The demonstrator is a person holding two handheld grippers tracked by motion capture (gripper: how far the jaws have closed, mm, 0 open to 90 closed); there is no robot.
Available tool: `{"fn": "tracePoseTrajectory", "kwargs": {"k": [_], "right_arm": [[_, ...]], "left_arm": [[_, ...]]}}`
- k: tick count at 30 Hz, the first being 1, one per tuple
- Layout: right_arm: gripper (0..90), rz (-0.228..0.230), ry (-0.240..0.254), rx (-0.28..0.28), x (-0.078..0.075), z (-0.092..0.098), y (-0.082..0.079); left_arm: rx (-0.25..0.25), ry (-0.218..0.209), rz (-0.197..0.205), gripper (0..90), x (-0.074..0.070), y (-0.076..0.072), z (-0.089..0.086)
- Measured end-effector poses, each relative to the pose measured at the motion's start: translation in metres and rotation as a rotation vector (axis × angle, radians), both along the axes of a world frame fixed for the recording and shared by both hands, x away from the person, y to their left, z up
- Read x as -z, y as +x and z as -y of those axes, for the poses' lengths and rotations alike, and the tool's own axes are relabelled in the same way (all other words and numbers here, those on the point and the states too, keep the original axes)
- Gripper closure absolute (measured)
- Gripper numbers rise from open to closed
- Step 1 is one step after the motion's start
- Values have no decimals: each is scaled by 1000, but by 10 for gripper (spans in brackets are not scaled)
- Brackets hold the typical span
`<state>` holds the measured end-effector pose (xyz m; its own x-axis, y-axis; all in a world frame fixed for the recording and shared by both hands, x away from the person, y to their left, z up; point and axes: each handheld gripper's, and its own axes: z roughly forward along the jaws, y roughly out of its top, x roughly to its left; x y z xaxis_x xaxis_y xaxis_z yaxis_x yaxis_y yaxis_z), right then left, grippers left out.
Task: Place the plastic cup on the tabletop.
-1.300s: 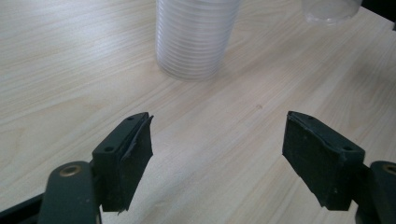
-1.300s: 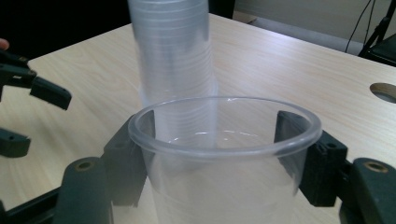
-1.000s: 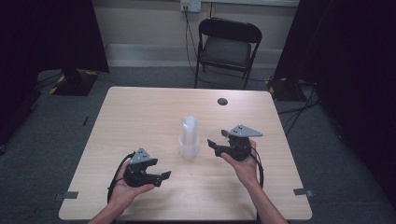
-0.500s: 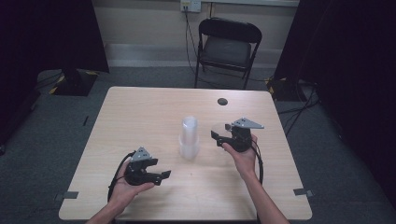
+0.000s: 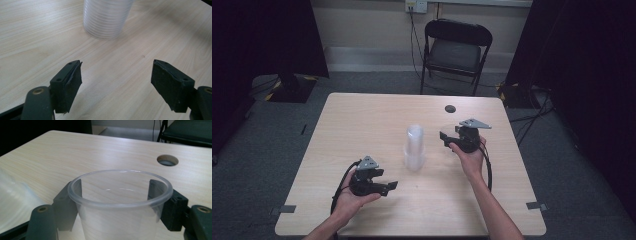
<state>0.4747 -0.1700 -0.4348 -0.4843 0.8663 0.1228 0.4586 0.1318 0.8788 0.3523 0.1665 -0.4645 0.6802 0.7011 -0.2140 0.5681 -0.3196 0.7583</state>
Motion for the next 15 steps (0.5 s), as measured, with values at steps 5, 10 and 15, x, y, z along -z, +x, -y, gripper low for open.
{"fn": "tracePoseTrajectory", "kwargs": {"k": [5, 10, 15], "right_arm": [[274, -11, -18, 40, 11, 1, 11], [273, -26, -21, 52, 16, -1, 17], [272, -38, -15, 48, 21, -4, 22]], "left_arm": [[16, 8, 10, 246, -1, -5, -1], [18, 0, 19, 246, -3, -7, -1], [21, 3, 7, 246, -2, -6, -1]]}}
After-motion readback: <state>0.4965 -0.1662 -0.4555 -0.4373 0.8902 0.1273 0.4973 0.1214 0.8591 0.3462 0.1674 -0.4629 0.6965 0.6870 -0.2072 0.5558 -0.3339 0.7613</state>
